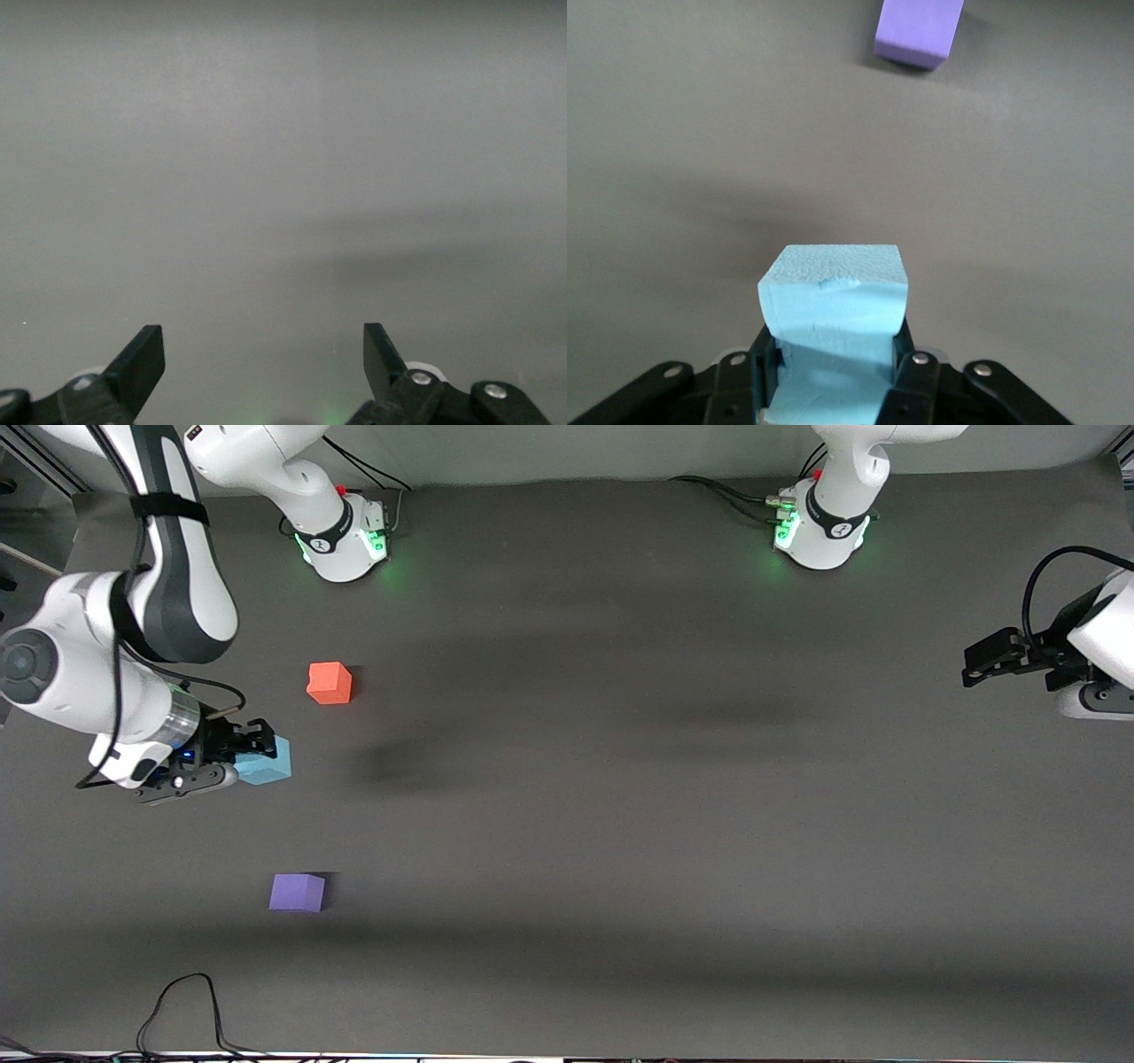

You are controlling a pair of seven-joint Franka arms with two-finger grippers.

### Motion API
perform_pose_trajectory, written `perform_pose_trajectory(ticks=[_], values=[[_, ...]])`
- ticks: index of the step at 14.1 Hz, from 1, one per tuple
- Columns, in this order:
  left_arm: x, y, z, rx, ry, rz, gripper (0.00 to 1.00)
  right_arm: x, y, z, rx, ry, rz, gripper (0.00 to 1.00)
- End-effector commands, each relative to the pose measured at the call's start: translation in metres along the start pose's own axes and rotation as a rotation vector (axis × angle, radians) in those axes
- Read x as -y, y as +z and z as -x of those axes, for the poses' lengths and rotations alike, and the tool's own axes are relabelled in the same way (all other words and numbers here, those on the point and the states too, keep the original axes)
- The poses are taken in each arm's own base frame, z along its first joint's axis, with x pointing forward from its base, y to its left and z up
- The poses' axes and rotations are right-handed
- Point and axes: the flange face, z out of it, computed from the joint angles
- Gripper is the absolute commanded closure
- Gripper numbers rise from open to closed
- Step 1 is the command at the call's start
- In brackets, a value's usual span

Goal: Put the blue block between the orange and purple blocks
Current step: 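Carry the blue cube with the right gripper toward the orange cube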

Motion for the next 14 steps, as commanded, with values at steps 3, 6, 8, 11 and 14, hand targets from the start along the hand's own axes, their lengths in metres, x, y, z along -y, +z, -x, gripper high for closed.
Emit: perform_pose_trajectory(ticks=[3,6,8,11,14], values=[[0.0,0.0,-0.003,-0.018,0.003,-0.015,0.0,-0.002,0.066,0.0,-0.01,-0.007,-0.055,0.68],[0.0,-0.001,-0.003,-0.02,0.003,-0.015,0.0,-0.025,0.108,0.001,-0.011,-0.04,-0.012,0.67],[-0.003,-0.001,-0.004,-0.03,0.008,-0.017,0.0,-0.05,0.128,0.005,-0.008,-0.007,-0.015,0.67],[-0.001,0.002,-0.006,-0.026,0.005,-0.017,0.0,-0.053,0.153,0.006,-0.011,0.034,-0.067,0.67],[-0.001,0.001,-0.006,-0.027,0.005,-0.017,0.0,-0.051,0.155,0.006,-0.019,0.076,-0.095,0.67]])
